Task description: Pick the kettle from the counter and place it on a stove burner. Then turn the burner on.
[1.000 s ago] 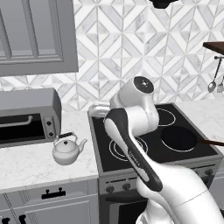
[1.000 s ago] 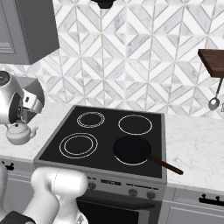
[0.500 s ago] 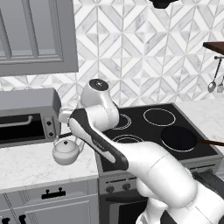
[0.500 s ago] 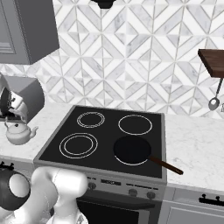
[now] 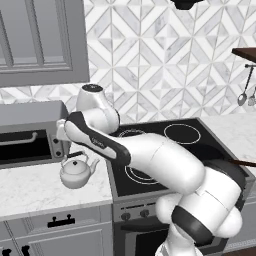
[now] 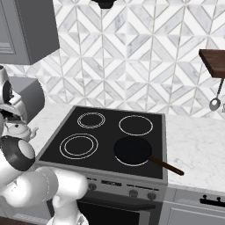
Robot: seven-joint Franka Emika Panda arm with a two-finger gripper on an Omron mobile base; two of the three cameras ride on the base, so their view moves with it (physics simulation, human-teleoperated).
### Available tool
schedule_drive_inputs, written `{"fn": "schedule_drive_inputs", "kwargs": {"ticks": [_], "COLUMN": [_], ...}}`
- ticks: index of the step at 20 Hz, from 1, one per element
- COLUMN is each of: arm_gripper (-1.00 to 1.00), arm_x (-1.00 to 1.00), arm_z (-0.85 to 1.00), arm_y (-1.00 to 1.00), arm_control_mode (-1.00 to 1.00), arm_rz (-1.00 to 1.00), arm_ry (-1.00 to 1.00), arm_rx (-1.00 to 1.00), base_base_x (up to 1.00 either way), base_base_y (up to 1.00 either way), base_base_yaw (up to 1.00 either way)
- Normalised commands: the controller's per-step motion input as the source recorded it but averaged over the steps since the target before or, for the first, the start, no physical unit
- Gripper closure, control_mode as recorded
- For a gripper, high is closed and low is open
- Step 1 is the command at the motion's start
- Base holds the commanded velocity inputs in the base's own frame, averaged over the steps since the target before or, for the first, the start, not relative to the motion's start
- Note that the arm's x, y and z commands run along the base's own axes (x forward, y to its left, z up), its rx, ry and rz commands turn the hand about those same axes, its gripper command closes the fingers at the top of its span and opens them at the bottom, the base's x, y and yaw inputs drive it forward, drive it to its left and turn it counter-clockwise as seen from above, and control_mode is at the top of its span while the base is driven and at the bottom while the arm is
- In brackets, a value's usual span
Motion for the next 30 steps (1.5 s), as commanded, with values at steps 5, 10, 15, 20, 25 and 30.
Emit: {"fn": "schedule_drive_inputs", "kwargs": {"ticks": [5,10,15,20,25,30], "arm_gripper": [-1.0,-1.0,-1.0,-1.0,-1.0,-1.0], "arm_x": [0.11,0.04,0.22,0.12,0.19,0.19], "arm_z": [-0.61,-0.45,-0.09,0.0,-0.18,-0.34], "arm_y": [0.14,0.06,0.03,0.0,0.11,0.08], "arm_control_mode": [-1.0,-1.0,-1.0,-1.0,-1.0,-1.0], "arm_rz": [-0.07,-0.06,-0.08,-0.08,-0.03,-0.04], "arm_ry": [0.05,0.0,-0.06,-0.08,0.0,0.0], "arm_rx": [-0.06,-0.06,0.0,0.0,-0.02,-0.04], "base_base_x": [0.0,0.0,0.0,0.0,0.0,0.0], "base_base_y": [0.0,0.0,0.0,0.0,0.0,0.0], "base_base_yaw": [0.0,0.0,0.0,0.0,0.0,0.0]}}
